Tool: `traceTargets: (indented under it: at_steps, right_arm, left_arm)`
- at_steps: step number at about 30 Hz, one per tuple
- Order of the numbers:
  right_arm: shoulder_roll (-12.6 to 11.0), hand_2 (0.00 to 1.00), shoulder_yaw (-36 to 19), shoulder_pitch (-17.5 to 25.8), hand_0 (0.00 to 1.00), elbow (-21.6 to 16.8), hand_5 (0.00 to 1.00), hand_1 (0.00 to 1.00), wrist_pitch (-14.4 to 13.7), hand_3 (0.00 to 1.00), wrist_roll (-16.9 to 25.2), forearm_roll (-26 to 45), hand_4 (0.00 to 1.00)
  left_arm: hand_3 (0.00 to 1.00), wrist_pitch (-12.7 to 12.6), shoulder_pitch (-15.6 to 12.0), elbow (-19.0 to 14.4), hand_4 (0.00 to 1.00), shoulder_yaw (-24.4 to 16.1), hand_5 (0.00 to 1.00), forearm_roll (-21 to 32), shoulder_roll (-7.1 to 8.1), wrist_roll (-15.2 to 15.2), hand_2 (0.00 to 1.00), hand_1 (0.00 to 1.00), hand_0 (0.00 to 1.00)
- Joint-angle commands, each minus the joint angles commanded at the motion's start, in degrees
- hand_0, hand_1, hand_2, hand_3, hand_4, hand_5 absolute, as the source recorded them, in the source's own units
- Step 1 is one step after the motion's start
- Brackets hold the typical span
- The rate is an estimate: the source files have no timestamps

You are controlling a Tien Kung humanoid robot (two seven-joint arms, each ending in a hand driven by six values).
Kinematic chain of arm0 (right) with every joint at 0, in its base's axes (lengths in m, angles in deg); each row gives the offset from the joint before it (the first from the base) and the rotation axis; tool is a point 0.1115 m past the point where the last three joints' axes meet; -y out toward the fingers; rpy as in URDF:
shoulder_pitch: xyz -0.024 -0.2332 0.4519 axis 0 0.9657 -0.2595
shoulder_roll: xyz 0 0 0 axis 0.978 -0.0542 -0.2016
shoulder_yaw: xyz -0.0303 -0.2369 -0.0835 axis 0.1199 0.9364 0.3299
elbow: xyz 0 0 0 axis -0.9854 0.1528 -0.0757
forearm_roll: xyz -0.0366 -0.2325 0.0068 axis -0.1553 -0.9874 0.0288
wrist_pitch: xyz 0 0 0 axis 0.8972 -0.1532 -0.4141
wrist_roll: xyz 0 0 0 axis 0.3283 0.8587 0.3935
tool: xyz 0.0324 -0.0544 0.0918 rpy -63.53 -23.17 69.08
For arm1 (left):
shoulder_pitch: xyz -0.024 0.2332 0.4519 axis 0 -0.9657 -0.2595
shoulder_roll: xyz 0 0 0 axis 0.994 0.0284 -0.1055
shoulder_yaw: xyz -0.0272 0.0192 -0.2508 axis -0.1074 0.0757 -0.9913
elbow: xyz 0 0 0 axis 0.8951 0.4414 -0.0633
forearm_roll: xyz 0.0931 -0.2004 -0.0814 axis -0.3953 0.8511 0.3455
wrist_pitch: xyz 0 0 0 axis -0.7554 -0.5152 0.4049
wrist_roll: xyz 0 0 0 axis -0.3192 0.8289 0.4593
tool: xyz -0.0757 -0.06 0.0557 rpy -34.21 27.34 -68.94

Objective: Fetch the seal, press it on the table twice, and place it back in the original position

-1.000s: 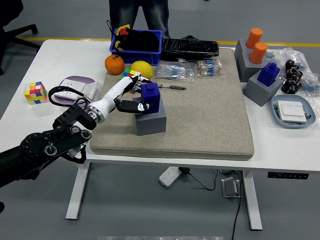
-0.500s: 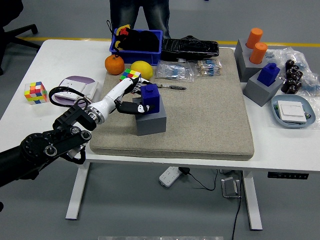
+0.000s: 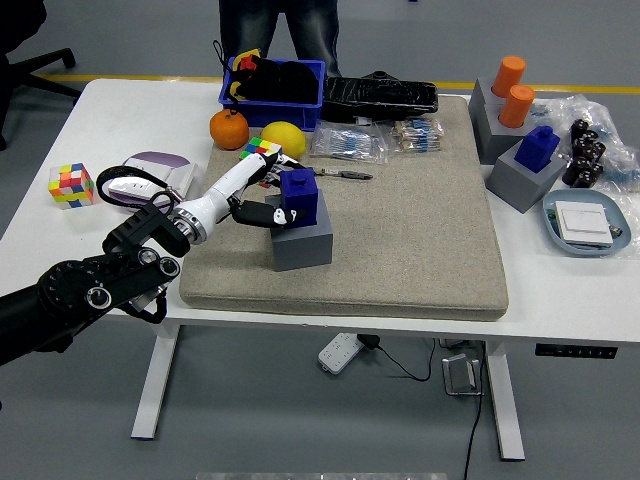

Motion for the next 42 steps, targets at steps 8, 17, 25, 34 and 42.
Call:
traceTargets:
  at_steps: [8, 17, 25, 34, 42]
  right_arm:
    - [0.0, 0.722, 0.1, 0.0, 0.862, 0.0, 0.566, 0.773, 0.0, 0.742, 0.0, 0.0, 0.792]
    - [0.1, 0.722, 0.0, -0.1, 0.862, 0.0, 0.566, 0.773, 0.0, 0.742, 0.0, 0.1, 0.792]
    - [0.1, 0.721, 0.1, 0.0, 0.861, 0.0, 0.566, 0.773, 0.0, 0.741, 0.0, 0.2, 0.792]
    - [0.1, 0.721, 0.2, 0.0, 0.861, 0.0, 0.566, 0.773, 0.0, 0.741, 0.0, 0.2, 0.792]
    - [0.1, 0.721, 0.2, 0.0, 0.862, 0.0, 0.566, 0.773, 0.0, 0.741, 0.0, 0.3, 0.792]
  left_arm:
    - [0.699, 0.2, 0.1, 0.1, 0.658, 0.3, 0.002, -0.1, 0.02, -0.2, 0.438, 0.502, 0.69]
    - [0.699, 0.3, 0.0, 0.5, 0.659, 0.2, 0.002, 0.2, -0.67, 0.1, 0.451, 0.513, 0.692]
    - [0.782, 0.3, 0.0, 0.6, 0.829, 0.2, 0.002, -0.1, -0.78, 0.3, 0.72, 0.763, 0.828]
    - [0.845, 0.8, -0.1, 0.8, 0.918, -0.1, 0.002, -0.7, -0.61, 0.0, 0.813, 0.852, 0.858]
    - [0.873, 1.5, -0.1, 0.8, 0.998, -0.6, 0.014, -0.6, -0.35, 0.1, 0.859, 0.882, 0.876]
